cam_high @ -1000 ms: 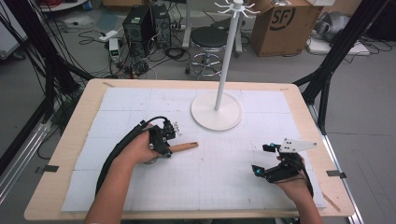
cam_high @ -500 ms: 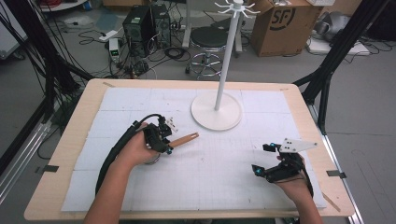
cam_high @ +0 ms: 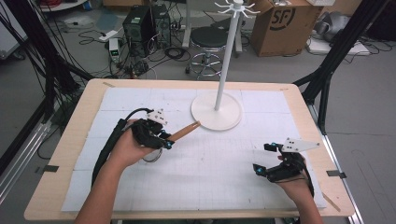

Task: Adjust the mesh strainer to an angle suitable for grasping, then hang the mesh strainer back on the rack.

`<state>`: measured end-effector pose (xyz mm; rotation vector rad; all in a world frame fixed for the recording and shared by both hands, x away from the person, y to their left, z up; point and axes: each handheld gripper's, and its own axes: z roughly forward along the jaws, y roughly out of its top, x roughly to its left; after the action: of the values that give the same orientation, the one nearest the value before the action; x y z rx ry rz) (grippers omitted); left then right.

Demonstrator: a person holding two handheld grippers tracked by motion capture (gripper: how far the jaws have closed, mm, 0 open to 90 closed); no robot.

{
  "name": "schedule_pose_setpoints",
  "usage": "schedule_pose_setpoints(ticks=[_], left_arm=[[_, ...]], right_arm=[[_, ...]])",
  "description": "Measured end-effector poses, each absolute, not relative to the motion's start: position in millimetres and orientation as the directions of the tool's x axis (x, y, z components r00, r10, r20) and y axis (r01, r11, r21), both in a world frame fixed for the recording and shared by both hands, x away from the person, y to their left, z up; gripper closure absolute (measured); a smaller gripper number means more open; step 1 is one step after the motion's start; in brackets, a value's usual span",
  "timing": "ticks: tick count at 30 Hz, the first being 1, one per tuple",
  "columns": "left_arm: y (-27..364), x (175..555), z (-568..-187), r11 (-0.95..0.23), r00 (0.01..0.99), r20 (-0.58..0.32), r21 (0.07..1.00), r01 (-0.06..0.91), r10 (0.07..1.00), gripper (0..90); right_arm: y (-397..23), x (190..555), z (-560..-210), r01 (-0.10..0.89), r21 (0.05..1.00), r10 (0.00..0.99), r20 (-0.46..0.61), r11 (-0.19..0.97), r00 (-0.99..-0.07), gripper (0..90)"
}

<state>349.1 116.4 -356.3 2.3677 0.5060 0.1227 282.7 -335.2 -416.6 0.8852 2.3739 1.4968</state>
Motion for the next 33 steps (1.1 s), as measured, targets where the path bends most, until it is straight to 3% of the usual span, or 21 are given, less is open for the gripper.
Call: schedule_pose_setpoints(ticks=[14,33], left_arm=[[121.3,345.4,-347.6,-0.603,0.919,-0.087,0.73,0.321,0.384,68.9],[115.2,355.0,-319.2,-0.319,0.9,-0.18,0.892,0.319,0.396,68.9]], right_arm=[[-336.1,280.4,-413.9,0.377,0.873,0.582,0.141,0.308,-0.801,0.7],[-330.8,283.4,-413.1,0.361,0.873,0.561,0.127,0.328,-0.818,0.7]])
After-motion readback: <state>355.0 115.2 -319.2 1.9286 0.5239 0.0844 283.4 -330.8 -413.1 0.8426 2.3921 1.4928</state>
